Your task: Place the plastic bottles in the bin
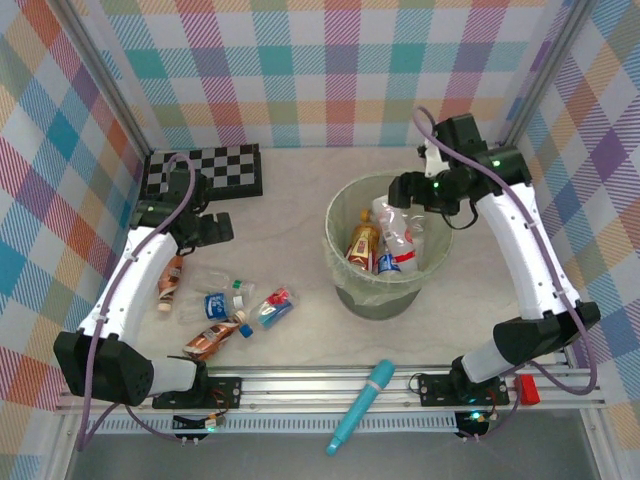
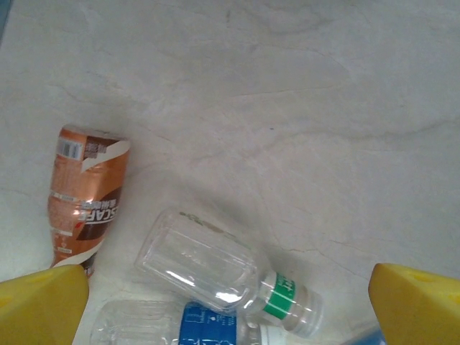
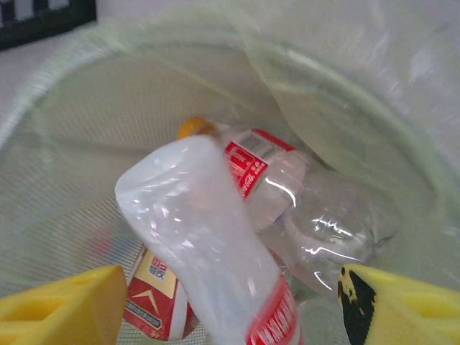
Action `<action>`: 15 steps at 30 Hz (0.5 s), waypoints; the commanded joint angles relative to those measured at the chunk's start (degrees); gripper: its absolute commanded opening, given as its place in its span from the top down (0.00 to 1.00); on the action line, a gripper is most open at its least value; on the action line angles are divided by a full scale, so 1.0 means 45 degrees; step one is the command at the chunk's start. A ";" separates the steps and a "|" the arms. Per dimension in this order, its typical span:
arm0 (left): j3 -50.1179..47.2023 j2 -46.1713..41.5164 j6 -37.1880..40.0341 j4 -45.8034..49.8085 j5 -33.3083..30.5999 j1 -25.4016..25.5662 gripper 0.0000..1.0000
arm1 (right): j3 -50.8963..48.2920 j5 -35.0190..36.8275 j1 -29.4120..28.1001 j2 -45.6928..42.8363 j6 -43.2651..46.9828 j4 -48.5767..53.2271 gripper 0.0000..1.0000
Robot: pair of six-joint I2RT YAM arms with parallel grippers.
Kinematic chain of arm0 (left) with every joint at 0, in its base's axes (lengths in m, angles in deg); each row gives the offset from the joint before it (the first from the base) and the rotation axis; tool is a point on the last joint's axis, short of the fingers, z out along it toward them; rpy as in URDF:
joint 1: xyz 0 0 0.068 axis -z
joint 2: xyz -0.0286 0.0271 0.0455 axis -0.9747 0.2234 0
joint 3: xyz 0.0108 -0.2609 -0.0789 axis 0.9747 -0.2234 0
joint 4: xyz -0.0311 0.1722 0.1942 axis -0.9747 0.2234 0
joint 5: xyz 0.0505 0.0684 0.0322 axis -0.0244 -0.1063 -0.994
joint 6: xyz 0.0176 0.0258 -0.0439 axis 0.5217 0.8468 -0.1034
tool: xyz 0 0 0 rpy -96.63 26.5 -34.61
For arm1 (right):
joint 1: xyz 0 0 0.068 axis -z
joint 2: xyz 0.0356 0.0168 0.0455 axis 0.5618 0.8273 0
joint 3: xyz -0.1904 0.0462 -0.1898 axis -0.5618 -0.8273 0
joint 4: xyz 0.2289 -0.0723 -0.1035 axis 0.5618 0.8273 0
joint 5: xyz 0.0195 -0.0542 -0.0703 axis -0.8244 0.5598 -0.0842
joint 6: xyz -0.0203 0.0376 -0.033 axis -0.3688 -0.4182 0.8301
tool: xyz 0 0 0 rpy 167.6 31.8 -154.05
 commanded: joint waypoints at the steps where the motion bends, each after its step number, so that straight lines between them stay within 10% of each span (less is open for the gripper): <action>1: -0.0542 -0.0401 -0.0278 -0.0114 -0.0486 -0.0527 0.00 | 0.0919 0.0361 -0.0055 0.0121 0.0352 0.1007 0.25; 15: -0.2670 -0.1333 -0.1496 -0.1893 -0.0658 -0.2791 0.00 | -0.3079 -0.2104 -0.0822 -0.0103 -0.0390 -0.1692 0.47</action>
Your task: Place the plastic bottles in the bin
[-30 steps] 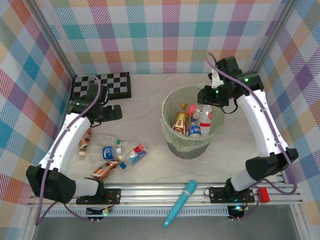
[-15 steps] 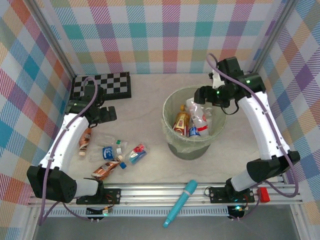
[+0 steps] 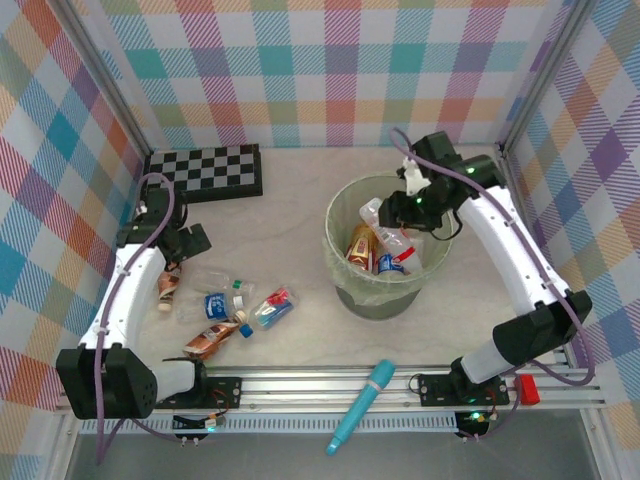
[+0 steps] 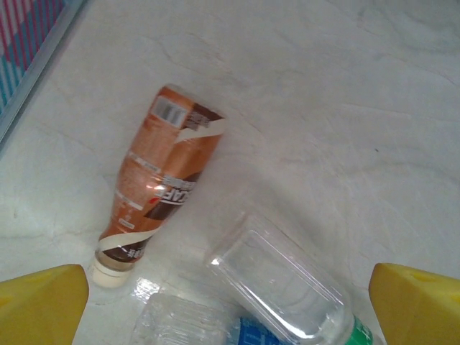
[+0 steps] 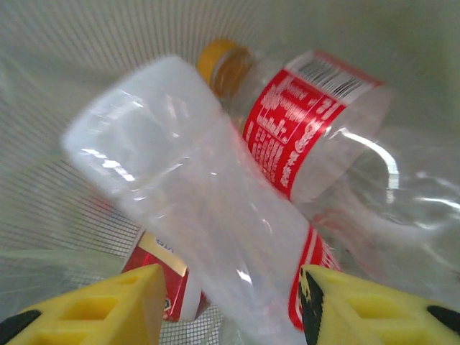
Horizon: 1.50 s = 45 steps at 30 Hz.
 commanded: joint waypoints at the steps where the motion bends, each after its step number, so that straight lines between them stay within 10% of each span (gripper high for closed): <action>1: -0.0418 -0.0214 -0.0488 -0.0819 -0.0018 -0.0705 0.00 | -0.0212 -0.0794 -0.0029 -0.0156 -0.0280 -0.0985 0.46; 16: -0.1586 0.2642 -0.0794 -0.4338 0.0565 -0.4026 0.00 | 0.2224 -0.0970 0.0681 -0.0820 0.0154 -0.0805 0.37; 45: -0.3018 0.4716 -0.1536 -0.6000 0.1996 -0.2543 0.00 | 0.2197 -0.1787 0.0945 -0.0272 -0.0198 -0.1466 0.32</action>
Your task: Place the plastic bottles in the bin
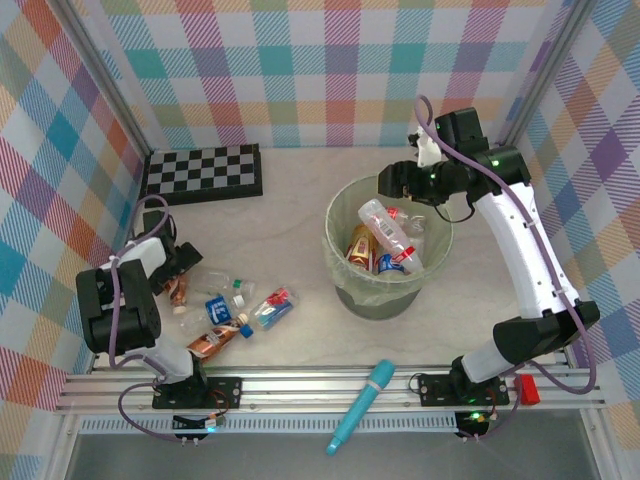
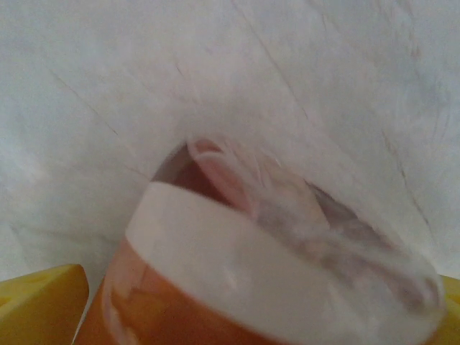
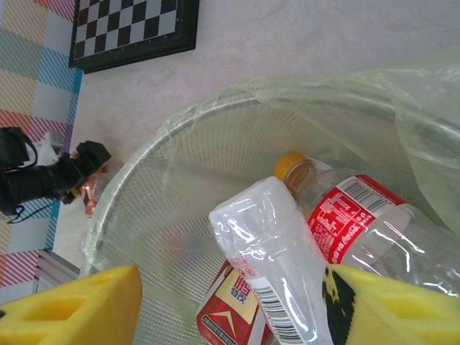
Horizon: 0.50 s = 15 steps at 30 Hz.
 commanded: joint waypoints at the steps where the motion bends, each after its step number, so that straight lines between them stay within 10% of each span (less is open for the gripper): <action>1: -0.0266 -0.0237 -0.0610 -0.0303 0.0302 0.0243 0.00 | -0.0100 -0.0356 0.0066 -0.0291 -0.0112 -0.0227 0.32; 15: 0.0631 -0.1690 -0.0702 0.0672 -0.0110 0.0546 0.34 | -0.0569 -0.0490 0.0070 -0.0610 -0.0543 -0.1120 0.32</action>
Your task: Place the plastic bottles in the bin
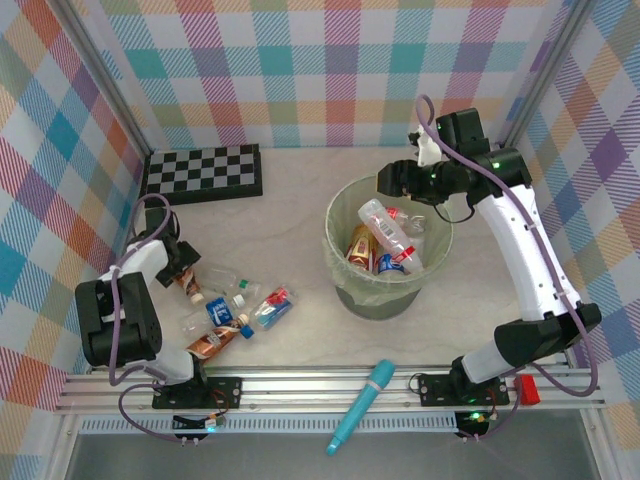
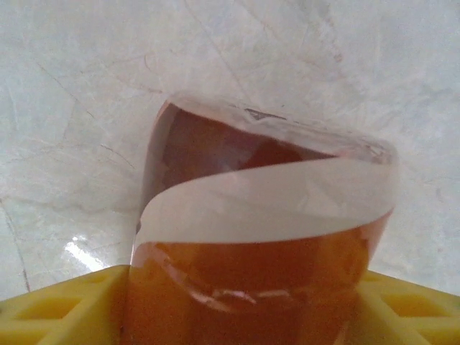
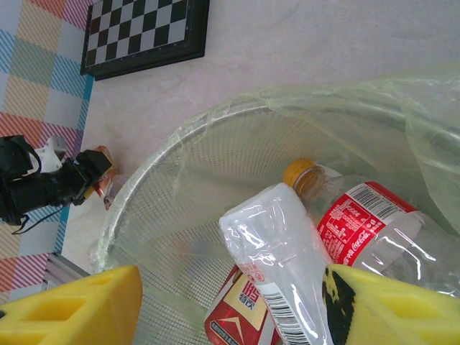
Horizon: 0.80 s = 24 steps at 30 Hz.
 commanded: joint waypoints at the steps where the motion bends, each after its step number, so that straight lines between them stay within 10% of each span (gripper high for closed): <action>1: 0.0774 -0.0691 0.0034 0.0626 -0.0155 0.0111 0.35 | -0.0321 -0.0378 0.0063 -0.0399 -0.0378 -0.0752 0.32; 8: 0.1853 -0.1620 0.0216 0.1479 0.0598 0.0292 0.40 | -0.0368 -0.0708 0.0079 -0.0448 -0.0563 -0.1025 0.33; 16: 0.4149 -0.3245 0.1157 -0.0225 0.7407 0.2016 0.46 | 0.0361 -0.3173 -0.0206 -0.0123 -0.1289 -0.2022 0.34; 24: 0.5539 -0.3465 0.1710 -0.1528 1.0012 0.4734 0.57 | 0.2313 -0.3786 -0.1972 0.1345 -0.1505 -0.2579 0.30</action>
